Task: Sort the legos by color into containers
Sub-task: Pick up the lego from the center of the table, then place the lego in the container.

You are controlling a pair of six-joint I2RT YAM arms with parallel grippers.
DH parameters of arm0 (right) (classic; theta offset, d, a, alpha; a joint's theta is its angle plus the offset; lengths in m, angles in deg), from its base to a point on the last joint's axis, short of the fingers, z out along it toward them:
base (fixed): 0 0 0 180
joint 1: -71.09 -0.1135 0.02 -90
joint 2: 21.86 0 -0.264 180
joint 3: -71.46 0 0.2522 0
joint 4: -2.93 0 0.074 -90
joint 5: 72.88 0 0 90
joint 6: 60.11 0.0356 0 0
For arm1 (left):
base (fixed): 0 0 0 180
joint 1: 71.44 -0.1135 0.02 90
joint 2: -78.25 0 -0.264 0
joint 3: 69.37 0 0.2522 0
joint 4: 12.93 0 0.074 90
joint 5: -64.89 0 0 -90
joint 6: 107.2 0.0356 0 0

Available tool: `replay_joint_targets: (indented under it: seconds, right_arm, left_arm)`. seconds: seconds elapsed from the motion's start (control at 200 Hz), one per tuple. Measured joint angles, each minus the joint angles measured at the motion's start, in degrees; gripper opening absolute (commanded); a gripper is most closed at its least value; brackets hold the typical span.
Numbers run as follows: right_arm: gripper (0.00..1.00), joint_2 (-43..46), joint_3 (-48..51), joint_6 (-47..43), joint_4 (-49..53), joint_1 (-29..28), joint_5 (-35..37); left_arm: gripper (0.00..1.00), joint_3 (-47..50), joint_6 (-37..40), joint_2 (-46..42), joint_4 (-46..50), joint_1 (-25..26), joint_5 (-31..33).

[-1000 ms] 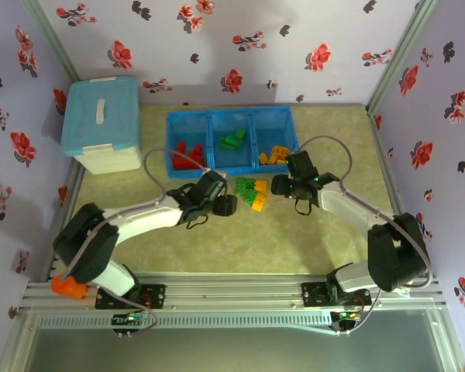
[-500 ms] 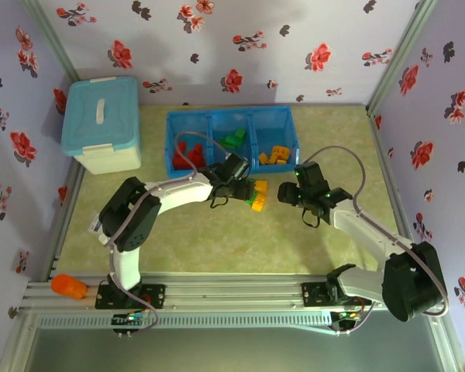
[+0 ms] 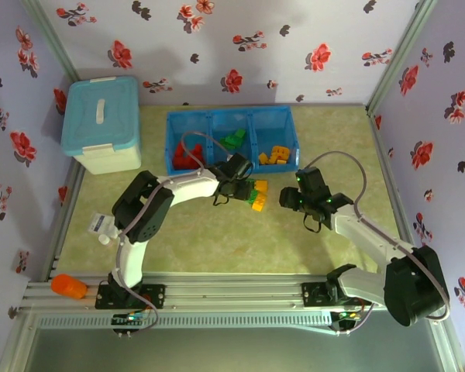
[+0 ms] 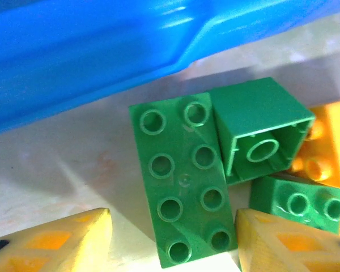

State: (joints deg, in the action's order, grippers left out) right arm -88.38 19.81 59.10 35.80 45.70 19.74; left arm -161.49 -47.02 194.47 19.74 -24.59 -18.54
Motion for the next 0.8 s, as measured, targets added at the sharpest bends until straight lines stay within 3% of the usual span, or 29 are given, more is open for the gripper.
replay_joint_targets:
  seconds: [0.31,0.525,0.8]
  right_arm:
    - [0.57,0.26,0.66,0.74,-0.50,-0.02,0.00]
    - [0.56,0.68,2.32,1.09,-1.36,-0.02,0.20]
    - [0.56,1.40,3.78,1.44,-1.46,0.00,0.44]
  left_arm:
    - [0.30,0.09,-0.13,-0.07,-0.04,-0.63,0.24]
    - [0.27,4.11,-0.26,-3.72,1.03,0.02,1.51]
    - [0.27,5.92,0.20,-14.91,3.96,1.60,3.30]
